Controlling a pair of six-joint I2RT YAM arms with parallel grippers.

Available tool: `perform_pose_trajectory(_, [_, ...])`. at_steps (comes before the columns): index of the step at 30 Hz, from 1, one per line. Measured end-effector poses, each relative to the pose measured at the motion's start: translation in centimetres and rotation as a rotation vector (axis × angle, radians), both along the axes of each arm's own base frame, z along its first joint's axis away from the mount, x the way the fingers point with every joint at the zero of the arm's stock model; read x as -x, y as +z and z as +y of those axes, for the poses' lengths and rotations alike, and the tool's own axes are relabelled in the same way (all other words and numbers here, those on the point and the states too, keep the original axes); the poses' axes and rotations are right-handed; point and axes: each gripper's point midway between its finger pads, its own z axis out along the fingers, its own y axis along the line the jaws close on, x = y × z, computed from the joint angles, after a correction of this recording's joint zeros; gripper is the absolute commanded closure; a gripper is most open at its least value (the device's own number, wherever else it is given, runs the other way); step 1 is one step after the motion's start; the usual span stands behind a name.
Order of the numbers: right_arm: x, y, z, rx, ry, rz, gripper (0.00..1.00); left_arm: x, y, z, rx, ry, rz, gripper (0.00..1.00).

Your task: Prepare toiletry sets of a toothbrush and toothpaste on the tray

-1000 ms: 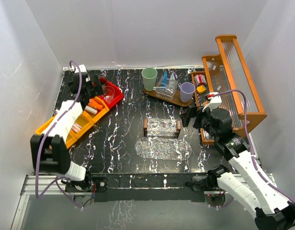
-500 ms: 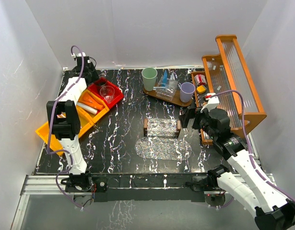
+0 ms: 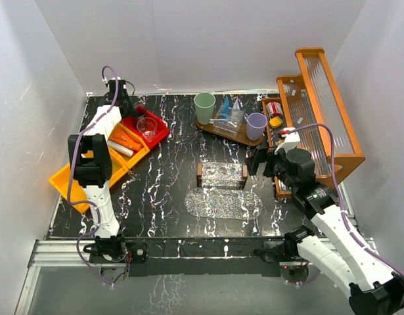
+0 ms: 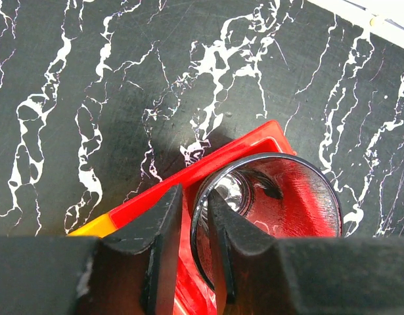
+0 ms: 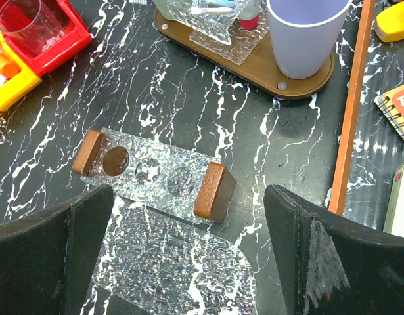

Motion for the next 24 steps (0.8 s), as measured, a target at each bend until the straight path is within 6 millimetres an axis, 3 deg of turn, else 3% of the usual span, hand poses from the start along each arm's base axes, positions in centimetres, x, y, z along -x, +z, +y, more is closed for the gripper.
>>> perform_pose_trajectory(11, [0.0, 0.0, 0.0, 0.000, -0.001, -0.002, 0.02, 0.1, -0.1, -0.4, 0.012, -0.020, 0.019, 1.00])
perform_pose_trajectory(16, [-0.1, 0.1, -0.1, 0.000, -0.005, -0.004, 0.02, 0.1, 0.5, -0.5, 0.009, -0.023, 0.031, 1.00])
perform_pose_trajectory(20, [0.0, 0.3, -0.1, -0.002, -0.005, -0.009, 0.02, 0.1, 1.8, -0.3, -0.005, -0.020, 0.034, 1.00])
perform_pose_trajectory(24, [0.0, 0.6, -0.1, -0.006, -0.005, -0.017, 0.02, -0.7, 4.5, -0.1, -0.021, -0.018, -0.008, 1.00])
